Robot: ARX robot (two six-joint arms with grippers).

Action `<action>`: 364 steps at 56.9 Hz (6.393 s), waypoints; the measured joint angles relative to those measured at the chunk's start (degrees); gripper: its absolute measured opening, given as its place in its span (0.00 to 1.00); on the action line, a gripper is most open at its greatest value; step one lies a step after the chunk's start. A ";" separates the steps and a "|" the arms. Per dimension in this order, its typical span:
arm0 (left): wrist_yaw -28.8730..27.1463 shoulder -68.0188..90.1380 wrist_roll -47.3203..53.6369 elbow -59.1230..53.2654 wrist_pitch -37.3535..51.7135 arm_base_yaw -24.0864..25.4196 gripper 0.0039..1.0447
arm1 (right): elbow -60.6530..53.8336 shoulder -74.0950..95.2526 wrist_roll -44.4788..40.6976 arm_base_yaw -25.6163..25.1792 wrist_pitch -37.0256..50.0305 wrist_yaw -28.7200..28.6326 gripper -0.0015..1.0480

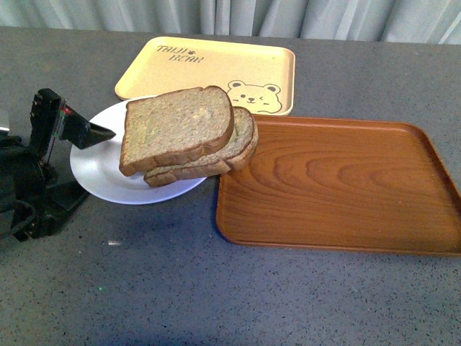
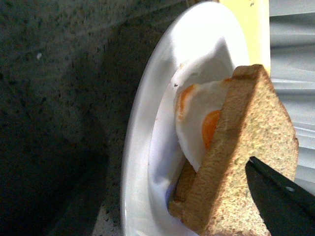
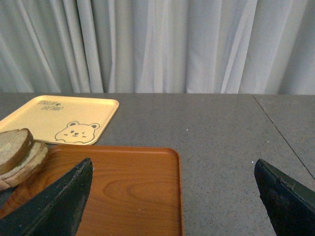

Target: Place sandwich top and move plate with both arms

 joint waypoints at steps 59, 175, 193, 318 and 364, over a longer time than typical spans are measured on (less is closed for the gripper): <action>0.94 -7.76 -6.16 1.25 -5.33 0.98 0.02 | 0.00 0.00 0.00 0.00 0.00 0.00 0.91; -20.63 -22.12 59.74 -13.86 20.90 3.32 0.06 | 0.00 0.02 0.00 0.00 -0.02 0.02 0.91; -20.50 -43.36 62.88 -26.45 12.66 4.87 0.01 | 0.00 -0.04 0.00 0.00 -0.09 0.00 0.91; -20.50 -121.68 63.32 -32.74 -58.45 4.87 0.01 | 0.00 -0.02 0.00 0.00 -0.09 -0.02 0.91; -20.50 -121.72 63.43 -32.72 -58.45 4.90 0.92 | 0.00 -0.02 0.00 0.00 -0.09 0.00 0.91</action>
